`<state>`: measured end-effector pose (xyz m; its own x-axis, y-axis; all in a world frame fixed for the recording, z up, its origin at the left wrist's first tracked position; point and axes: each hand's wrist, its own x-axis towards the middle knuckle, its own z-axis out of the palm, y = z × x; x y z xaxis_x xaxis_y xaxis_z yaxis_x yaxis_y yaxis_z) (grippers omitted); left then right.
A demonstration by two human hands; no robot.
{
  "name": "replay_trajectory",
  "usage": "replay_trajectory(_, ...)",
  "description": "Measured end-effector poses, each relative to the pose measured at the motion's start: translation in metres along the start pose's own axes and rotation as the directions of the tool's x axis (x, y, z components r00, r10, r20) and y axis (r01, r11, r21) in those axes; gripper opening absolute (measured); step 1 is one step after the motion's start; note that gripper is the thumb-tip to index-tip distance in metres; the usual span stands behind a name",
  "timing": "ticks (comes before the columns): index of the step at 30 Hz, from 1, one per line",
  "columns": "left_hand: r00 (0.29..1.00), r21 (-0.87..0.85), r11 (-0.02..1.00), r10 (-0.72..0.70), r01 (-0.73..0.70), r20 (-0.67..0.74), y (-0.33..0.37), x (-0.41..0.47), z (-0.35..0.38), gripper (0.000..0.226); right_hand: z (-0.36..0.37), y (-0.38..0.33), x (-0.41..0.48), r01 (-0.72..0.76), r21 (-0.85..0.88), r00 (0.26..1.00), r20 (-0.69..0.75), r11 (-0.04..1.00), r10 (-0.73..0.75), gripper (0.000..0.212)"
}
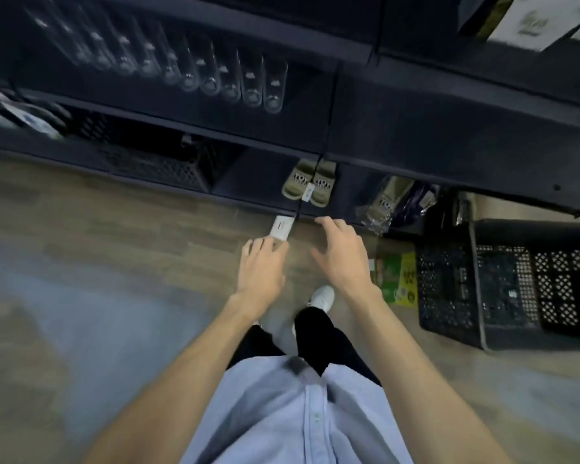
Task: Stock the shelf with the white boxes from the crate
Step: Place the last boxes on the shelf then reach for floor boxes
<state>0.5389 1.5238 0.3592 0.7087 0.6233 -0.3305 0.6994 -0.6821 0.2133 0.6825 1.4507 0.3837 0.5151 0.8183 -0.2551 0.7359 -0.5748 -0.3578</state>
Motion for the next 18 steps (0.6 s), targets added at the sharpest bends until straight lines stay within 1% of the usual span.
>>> replay_trajectory(5,0.993,-0.055,0.998,-0.013,0.020,0.116,-0.006,0.007,0.052,0.046,0.042,0.019,0.021,0.006,-0.037,0.994,0.113,0.999,-0.002,0.052)
replay_trajectory(8,0.985,-0.099,0.995,0.010,0.008,0.173,-0.011,0.031,0.097,0.052,0.083,0.045,0.053,-0.002,-0.055,0.991,0.136,0.998,0.010,0.052)
replay_trajectory(12,0.985,-0.128,0.991,-0.010,0.032,0.170,-0.025,0.083,0.172,0.054,0.155,0.082,0.103,-0.008,-0.068,0.986,0.166,0.998,0.019,0.050)
replay_trajectory(15,0.984,-0.097,0.995,-0.019,0.037,0.179,-0.039,0.127,0.229,0.056,0.210,0.109,0.137,0.005,-0.069,0.987,0.162,0.998,0.007,0.050)
replay_trajectory(18,0.988,-0.067,0.998,-0.009,0.020,0.155,-0.054,0.173,0.281,0.060,0.263,0.138,0.168,0.014,-0.095,0.986,0.166,0.995,0.002,0.052)
